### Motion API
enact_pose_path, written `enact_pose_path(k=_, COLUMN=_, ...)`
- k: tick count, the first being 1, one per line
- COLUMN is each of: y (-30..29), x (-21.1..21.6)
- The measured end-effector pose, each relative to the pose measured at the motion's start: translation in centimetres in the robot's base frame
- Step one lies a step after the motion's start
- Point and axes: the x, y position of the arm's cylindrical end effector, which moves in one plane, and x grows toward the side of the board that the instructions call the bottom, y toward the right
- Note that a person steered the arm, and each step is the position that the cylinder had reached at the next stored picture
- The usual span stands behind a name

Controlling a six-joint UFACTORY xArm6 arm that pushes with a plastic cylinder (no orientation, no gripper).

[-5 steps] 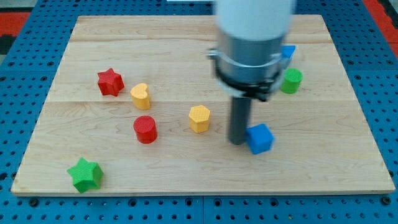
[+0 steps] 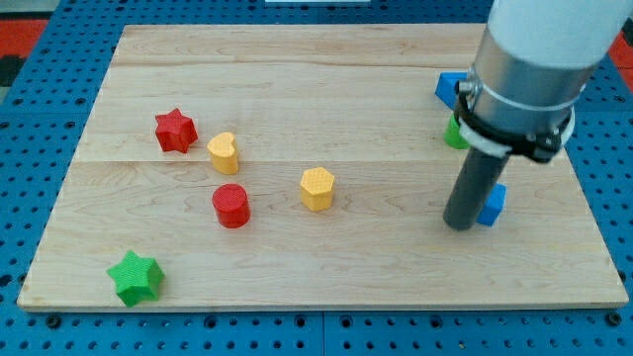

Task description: Place the blue cube below the green circle

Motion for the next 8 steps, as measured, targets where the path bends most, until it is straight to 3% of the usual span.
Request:
enact_pose_path(k=1, y=3.0, x=-0.5)
enact_pose_path(k=2, y=7.0, x=2.6)
enact_pose_path(k=4, y=5.7, x=-4.3)
enact_pose_path(k=5, y=4.4, x=-4.2)
enact_pose_path(k=6, y=4.6, x=1.1)
enact_pose_path(k=8, y=-16.7, x=2.4)
